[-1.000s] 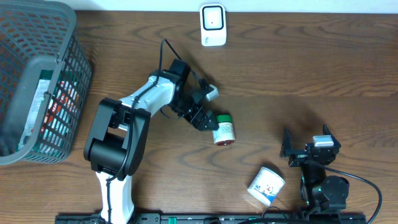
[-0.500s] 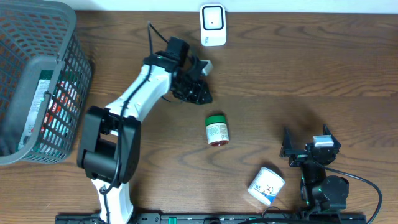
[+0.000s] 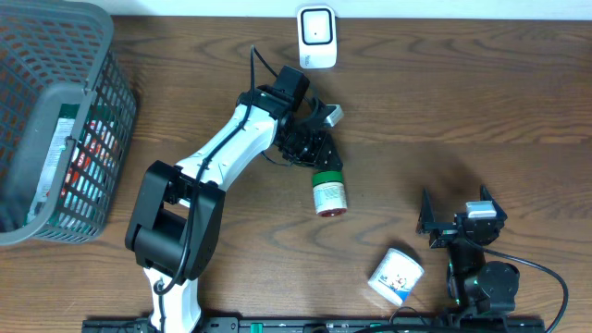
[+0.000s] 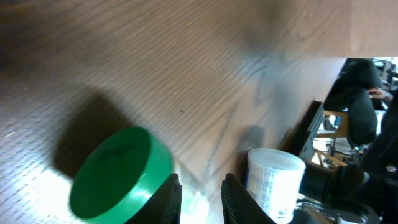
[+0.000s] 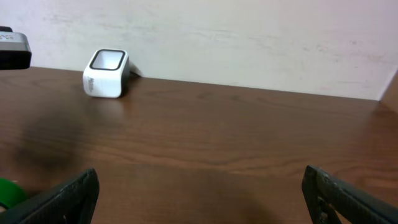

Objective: Scan the item barcode
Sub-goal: 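Move the left gripper back over the gray basket, then lower the left gripper into the basket toward the red Nescafe stick, then close the left gripper on the red Nescafe stick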

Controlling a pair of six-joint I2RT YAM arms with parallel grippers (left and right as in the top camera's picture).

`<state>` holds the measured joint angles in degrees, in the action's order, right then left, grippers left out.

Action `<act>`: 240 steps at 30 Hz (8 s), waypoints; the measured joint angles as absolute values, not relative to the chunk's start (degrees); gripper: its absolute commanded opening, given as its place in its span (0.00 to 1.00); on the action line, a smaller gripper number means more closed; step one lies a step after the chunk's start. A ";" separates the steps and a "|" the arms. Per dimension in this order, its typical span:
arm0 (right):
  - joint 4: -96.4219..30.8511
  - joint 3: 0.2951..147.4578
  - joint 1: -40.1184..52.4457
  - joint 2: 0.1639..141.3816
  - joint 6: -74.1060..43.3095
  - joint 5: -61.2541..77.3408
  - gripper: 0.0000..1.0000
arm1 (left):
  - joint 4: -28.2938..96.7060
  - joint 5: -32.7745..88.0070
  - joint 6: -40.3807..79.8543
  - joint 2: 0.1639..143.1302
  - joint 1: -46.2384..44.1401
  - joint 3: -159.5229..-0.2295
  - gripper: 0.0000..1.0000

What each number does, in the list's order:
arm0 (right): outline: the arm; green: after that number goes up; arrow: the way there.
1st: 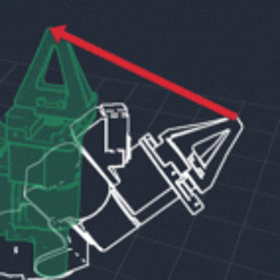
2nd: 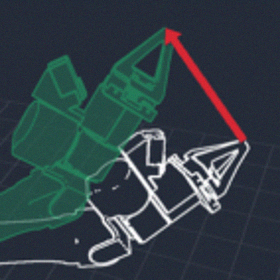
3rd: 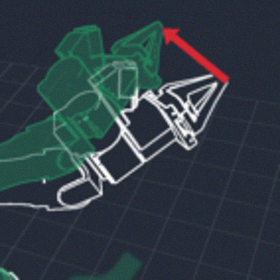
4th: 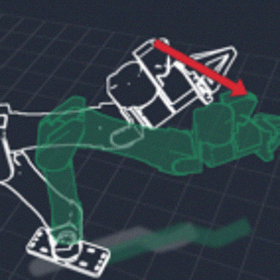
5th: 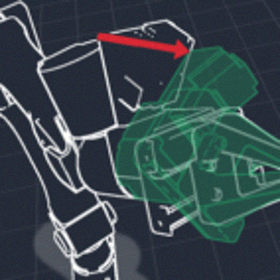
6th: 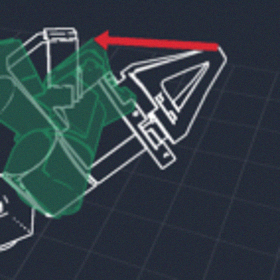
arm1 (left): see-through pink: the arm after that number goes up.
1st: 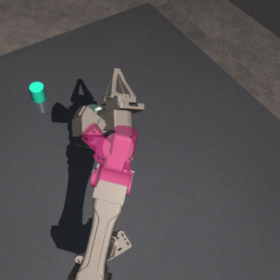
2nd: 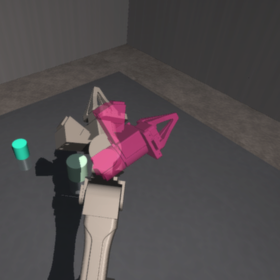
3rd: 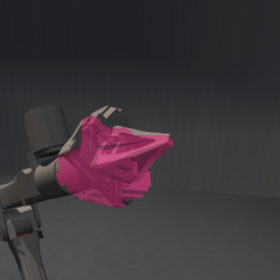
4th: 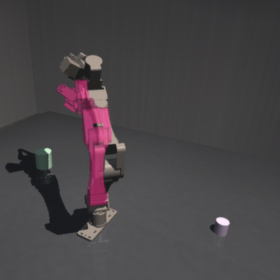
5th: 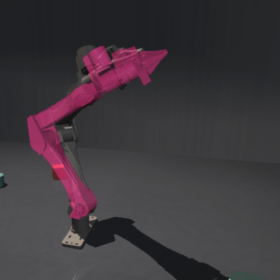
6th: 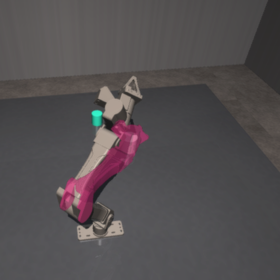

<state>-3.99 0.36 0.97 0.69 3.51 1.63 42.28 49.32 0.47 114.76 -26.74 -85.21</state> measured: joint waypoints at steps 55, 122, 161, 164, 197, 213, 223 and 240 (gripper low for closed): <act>-3.99 0.36 0.97 0.69 3.51 1.63 0.99 | 63.37 7.07 6.11 92.33 -16.67 -101.93 0.19; -3.99 0.36 0.97 0.69 3.51 1.63 0.99 | 63.07 5.17 1.45 117.84 35.64 -122.06 0.44; -3.99 0.36 0.97 0.69 3.51 1.63 0.99 | 68.27 6.55 -13.61 120.57 35.94 -109.71 0.92; -3.99 0.36 0.97 0.69 3.51 1.61 0.99 | 68.58 6.72 -13.98 121.51 35.94 -108.86 0.89; -3.99 0.36 0.97 0.69 3.53 1.61 0.99 | 67.55 3.88 -11.42 124.62 36.75 -98.39 0.73; -3.99 0.36 0.97 0.69 3.51 1.63 0.99 | 75.02 3.51 -7.57 124.66 36.88 -110.98 0.19; -3.99 0.36 0.97 0.69 3.53 1.63 0.99 | 75.61 3.68 -7.49 124.66 36.88 -113.27 0.25; -3.99 0.36 0.97 0.69 3.51 1.61 0.99 | 71.48 4.27 -5.78 124.66 36.88 -110.19 0.75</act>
